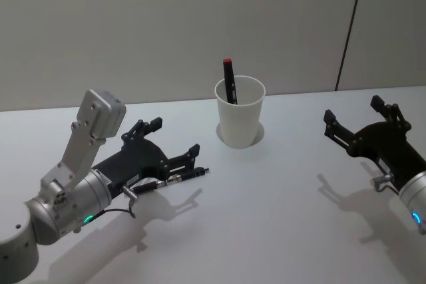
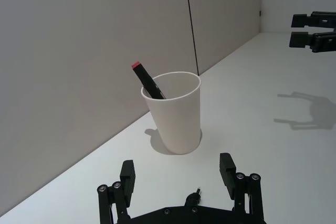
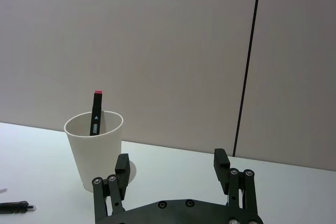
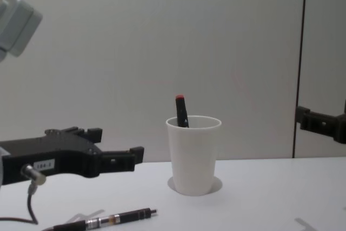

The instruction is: Place the pen into the pen holder.

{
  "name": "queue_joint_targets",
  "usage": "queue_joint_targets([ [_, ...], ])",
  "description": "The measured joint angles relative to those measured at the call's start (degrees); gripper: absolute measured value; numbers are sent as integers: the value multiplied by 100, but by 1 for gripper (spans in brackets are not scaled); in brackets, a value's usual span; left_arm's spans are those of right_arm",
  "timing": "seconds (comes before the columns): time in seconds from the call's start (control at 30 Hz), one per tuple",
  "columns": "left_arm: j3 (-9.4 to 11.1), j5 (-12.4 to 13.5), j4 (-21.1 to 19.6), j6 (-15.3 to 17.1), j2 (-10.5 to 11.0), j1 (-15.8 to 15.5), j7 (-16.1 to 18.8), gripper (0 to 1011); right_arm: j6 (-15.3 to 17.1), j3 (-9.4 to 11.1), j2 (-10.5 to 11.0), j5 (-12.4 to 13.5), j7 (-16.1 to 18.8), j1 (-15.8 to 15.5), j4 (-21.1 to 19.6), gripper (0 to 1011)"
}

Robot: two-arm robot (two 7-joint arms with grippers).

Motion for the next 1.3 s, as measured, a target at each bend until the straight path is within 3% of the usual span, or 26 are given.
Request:
queue_joint_targets([
  [0.57,-87,-171,355,32,137,-96,-797,1001,0,0,0,0,0,0,-1,1002],
  [0.83,-78,-71,635,33,66,-260,-1094,1001,0,0,0,0,0,0,0,1002],
  [1.3,-29,136,958,52,-30,-432,-1315,1001,0,0,0,0,0,0,0,1002],
])
